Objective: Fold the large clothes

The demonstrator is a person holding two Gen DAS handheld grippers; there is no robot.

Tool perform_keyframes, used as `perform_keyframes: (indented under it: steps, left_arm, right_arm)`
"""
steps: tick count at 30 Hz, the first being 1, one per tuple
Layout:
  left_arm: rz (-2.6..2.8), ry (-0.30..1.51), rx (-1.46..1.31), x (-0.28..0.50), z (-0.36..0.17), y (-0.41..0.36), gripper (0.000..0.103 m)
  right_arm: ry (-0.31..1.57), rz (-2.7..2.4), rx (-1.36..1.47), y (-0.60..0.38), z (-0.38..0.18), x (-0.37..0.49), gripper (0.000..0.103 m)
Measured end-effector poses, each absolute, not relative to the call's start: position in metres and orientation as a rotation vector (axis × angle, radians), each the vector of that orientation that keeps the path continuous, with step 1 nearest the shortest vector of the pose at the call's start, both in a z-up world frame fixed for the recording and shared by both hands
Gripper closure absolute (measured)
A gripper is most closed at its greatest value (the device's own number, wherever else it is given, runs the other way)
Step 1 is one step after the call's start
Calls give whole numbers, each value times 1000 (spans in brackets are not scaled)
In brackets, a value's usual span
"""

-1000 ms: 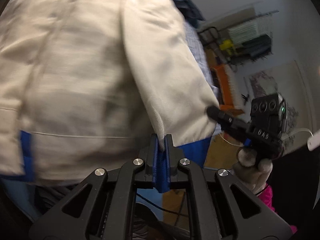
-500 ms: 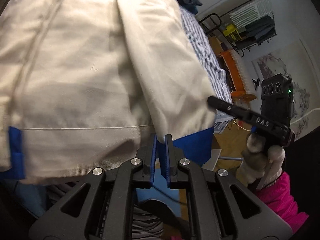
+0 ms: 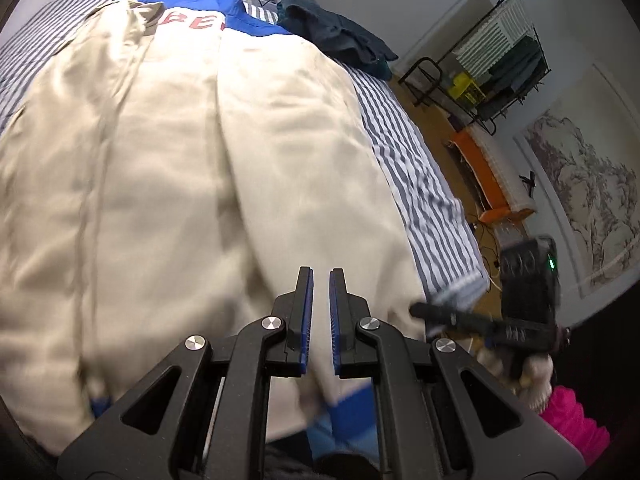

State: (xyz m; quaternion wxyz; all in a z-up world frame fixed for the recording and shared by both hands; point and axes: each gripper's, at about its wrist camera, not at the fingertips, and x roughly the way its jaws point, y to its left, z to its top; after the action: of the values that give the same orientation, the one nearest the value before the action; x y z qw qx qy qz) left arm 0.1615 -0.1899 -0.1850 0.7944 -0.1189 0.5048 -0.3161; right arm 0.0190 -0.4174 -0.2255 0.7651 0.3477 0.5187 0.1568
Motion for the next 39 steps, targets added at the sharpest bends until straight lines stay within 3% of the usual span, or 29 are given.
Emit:
perform_keyframes:
  steps: [1,3,6,8,18,22,25,34,39]
  left_arm:
    - [-679,1081,-257,166,-187,-196,99]
    - [-683,1084,-251,174,-198,-210,99]
    - [-700,1138,-199,177,-222,-234,99]
    - [-683,1162,-143,174,-239,-243,99]
    - [-710,1087,-280,132,-202,-201,99]
    - [-701,1204,-288,122,-240,-207,99]
    - [-691,1218,-324,121,-240,-200,99]
    - [-584,1000,-558,113,-152,-89,99]
    - [-476,908,-644,111,-135,-17,99]
  right_arm:
    - [1127,337,770,-416,-228,20,53]
    - [1148,322,796,-415,-233,22,80]
    - [1160,305,811,-418,-233,20,94]
    - [1162,296,802,-417,-227,18,97]
    - [1156,234,610,-388,-178,32,99]
    - [1151,233,572,-374,-168,43,99]
    - [1169,226,532,-362,-166,51,99]
    - [1134,276,264,-302,-122,72,100]
    - [1142,333,121,-252,-110,93,100]
